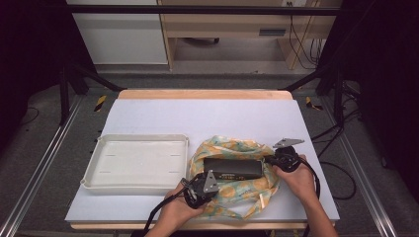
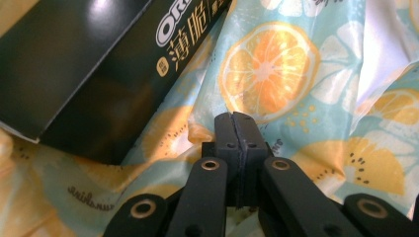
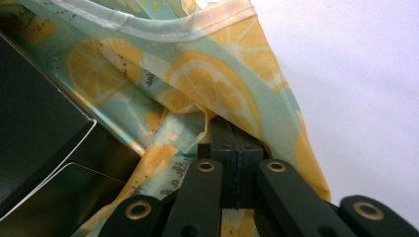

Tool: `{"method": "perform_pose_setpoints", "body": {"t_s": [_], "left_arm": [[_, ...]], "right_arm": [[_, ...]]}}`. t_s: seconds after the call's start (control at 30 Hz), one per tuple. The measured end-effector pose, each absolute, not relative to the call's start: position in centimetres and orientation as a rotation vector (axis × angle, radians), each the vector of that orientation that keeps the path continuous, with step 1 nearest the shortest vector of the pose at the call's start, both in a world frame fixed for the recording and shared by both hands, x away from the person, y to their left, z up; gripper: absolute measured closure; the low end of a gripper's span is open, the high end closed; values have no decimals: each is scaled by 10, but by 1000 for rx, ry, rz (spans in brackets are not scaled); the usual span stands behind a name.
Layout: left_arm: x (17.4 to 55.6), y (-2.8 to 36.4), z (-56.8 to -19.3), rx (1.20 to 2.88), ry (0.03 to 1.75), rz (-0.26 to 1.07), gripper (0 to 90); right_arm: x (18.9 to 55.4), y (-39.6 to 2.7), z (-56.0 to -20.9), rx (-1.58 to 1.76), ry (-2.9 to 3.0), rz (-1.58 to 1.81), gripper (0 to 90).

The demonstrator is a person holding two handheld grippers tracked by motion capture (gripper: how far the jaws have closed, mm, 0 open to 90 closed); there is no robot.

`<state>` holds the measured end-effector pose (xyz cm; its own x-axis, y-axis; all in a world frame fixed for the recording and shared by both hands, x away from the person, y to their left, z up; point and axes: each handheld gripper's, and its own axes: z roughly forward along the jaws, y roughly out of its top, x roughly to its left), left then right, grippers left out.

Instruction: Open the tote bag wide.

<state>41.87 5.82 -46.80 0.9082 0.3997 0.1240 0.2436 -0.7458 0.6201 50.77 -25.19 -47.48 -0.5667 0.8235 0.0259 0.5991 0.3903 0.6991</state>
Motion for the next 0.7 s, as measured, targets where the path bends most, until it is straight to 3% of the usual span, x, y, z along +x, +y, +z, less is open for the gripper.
{"method": "perform_pose_setpoints", "body": {"t_s": [0.2,0.5,0.7], "left_arm": [[417,61,-464,2420,469,335,900],[415,71,-433,2357,467,344,900],[426,78,-407,2306,483,406,900]], "right_arm": [[492,-253,-458,1190,2276,1017,900],[436,-248,-428,1066,2219,1098,900],[407,-237,-431,1017,2250,1113,900]]}}
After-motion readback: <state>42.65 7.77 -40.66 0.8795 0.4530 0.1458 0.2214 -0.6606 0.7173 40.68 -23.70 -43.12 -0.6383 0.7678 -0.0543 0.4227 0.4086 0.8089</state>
